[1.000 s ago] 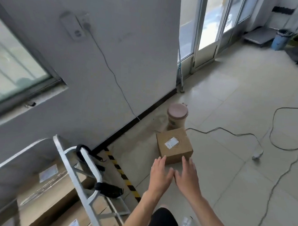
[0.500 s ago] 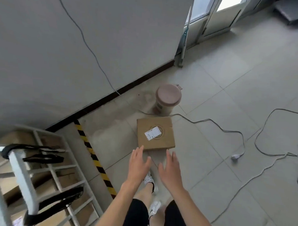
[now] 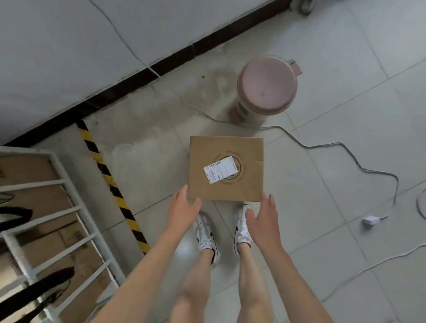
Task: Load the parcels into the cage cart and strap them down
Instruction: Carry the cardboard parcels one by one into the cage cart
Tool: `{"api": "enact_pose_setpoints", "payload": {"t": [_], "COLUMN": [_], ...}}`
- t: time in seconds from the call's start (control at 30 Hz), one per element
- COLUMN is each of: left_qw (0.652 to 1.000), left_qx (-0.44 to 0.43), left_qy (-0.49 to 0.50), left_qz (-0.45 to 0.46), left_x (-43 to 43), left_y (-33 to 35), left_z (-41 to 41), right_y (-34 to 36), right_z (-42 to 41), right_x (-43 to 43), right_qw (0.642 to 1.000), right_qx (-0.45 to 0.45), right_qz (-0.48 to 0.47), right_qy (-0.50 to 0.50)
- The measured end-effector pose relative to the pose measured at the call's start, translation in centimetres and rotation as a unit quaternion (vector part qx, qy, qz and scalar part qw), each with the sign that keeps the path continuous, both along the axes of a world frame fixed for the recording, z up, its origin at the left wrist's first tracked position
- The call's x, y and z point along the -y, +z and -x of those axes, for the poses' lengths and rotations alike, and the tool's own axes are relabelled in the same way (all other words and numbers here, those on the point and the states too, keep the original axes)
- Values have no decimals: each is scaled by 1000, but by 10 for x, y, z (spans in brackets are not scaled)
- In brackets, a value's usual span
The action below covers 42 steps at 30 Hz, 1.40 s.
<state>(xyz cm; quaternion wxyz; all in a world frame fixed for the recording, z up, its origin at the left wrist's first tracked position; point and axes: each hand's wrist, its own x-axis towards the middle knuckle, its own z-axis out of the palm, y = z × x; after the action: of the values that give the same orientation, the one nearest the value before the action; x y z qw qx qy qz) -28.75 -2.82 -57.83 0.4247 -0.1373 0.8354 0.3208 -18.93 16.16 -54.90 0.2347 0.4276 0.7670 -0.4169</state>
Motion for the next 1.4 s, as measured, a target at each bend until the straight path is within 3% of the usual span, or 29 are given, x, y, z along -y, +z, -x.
{"api": "enact_pose_setpoints", "payload": {"t": [0.17, 0.4, 0.53, 0.67, 0.93, 1.23, 1.4], "left_qw": [999, 990, 981, 966, 959, 949, 916], "left_qx": [27, 46, 85, 72, 15, -145, -245], "left_qy": [-2, 126, 174, 247, 283, 268, 298], "left_qz": [46, 53, 2, -24, -16, 86, 115], "left_x": [-20, -25, -24, -22, 2, 47, 77], "left_y": [-109, -224, -261, -256, -125, 163, 300], "left_z": [34, 68, 74, 72, 67, 86, 61], "right_y": [-109, -218, -255, -251, -119, 138, 247], "right_z": [18, 48, 64, 70, 81, 122, 140], "right_x": [-47, -88, -89, -79, -61, -23, 4], "right_qw": [999, 987, 982, 980, 994, 994, 976], "right_qx": [37, 97, 94, 66, 5, -99, -183], "right_qz": [1, 86, 111, 107, 56, 12, 13], "right_qy": [-22, -97, -123, -152, -93, 41, 117]}}
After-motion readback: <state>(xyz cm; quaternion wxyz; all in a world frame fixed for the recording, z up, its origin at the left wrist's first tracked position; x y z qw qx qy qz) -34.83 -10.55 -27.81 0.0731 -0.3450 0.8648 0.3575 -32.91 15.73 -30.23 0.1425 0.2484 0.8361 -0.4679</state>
